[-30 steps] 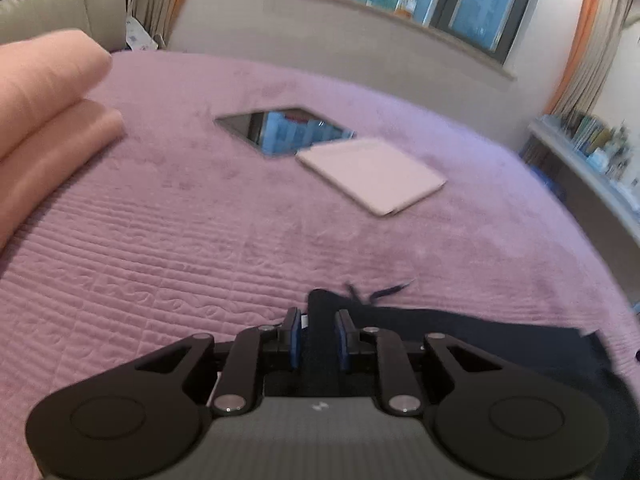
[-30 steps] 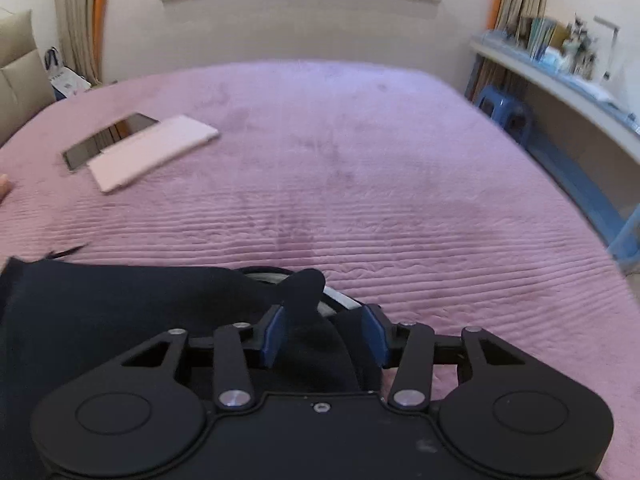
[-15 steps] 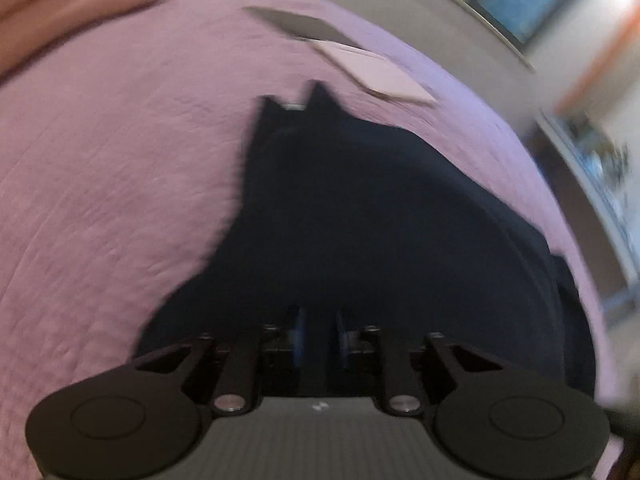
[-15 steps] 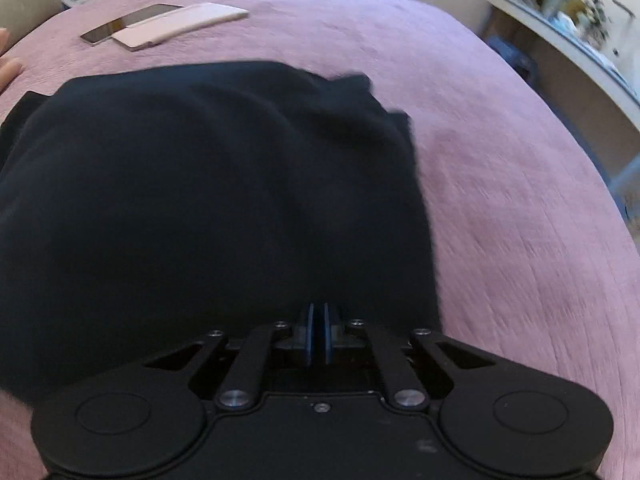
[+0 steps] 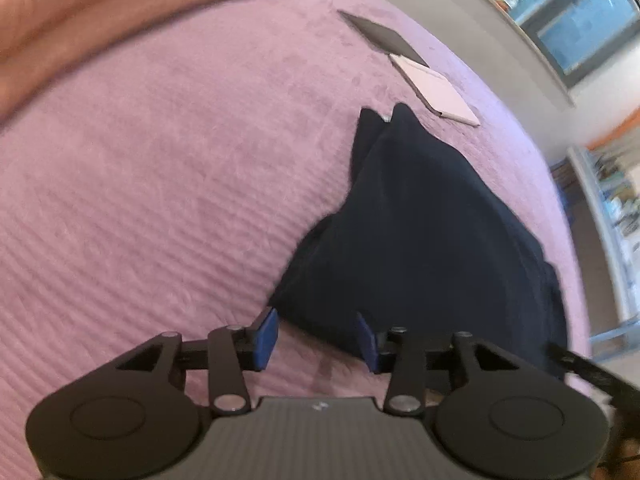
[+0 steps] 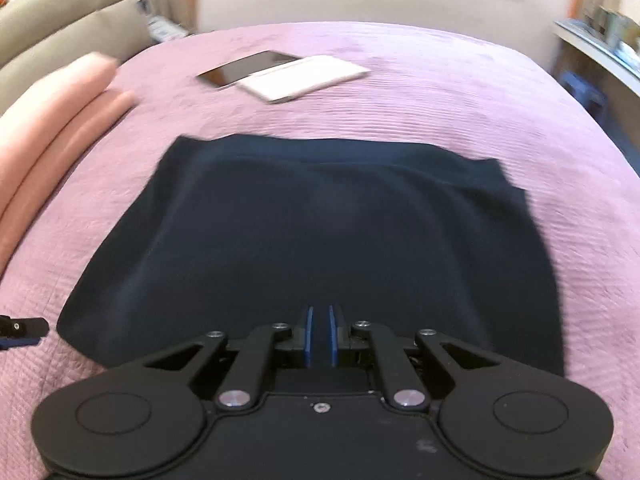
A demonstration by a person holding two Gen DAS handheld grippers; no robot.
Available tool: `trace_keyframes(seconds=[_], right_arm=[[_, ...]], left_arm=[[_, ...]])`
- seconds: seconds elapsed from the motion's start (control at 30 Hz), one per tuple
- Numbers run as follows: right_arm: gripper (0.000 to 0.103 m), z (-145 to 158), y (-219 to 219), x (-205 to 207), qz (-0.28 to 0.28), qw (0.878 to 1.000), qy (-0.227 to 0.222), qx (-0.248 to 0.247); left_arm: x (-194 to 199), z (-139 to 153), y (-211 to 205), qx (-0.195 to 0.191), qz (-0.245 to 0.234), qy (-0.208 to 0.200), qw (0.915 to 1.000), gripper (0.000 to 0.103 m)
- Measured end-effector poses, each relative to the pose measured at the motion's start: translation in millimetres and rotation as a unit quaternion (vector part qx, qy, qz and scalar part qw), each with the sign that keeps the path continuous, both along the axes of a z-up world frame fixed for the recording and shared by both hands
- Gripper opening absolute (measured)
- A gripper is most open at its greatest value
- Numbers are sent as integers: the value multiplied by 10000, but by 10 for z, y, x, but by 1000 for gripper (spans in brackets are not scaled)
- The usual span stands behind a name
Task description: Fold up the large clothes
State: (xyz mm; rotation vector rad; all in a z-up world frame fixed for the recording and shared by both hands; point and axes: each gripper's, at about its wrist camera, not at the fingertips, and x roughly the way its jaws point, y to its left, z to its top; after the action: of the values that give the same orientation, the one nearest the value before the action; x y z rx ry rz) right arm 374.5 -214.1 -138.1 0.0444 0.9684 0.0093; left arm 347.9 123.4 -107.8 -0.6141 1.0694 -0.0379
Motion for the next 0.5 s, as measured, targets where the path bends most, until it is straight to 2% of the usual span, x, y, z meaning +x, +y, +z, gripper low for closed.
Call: trace_keyframes(seconds=[0.1, 0.2, 0.3, 0.43, 0.5], right_arm=[[7, -302, 203, 78, 44, 9994, 295, -163], [6, -582, 220, 129, 4, 9984, 521, -230], [6, -567, 203, 153, -97, 9982, 589, -108], [6, -558, 225, 209, -37, 9980, 628, -99], [6, -557, 237, 214, 19, 9981, 611, -122]], left_arm=[[-76, -210, 22, -583, 171, 142, 9981, 45], [-83, -416, -27, -733, 219, 225, 9968, 45], [-61, -564, -7, -894, 400, 232, 9949, 45], [-6, -616, 68, -1122, 690, -27, 9913, 46], [28, -689, 104, -1435, 871, -165, 9857, 50]])
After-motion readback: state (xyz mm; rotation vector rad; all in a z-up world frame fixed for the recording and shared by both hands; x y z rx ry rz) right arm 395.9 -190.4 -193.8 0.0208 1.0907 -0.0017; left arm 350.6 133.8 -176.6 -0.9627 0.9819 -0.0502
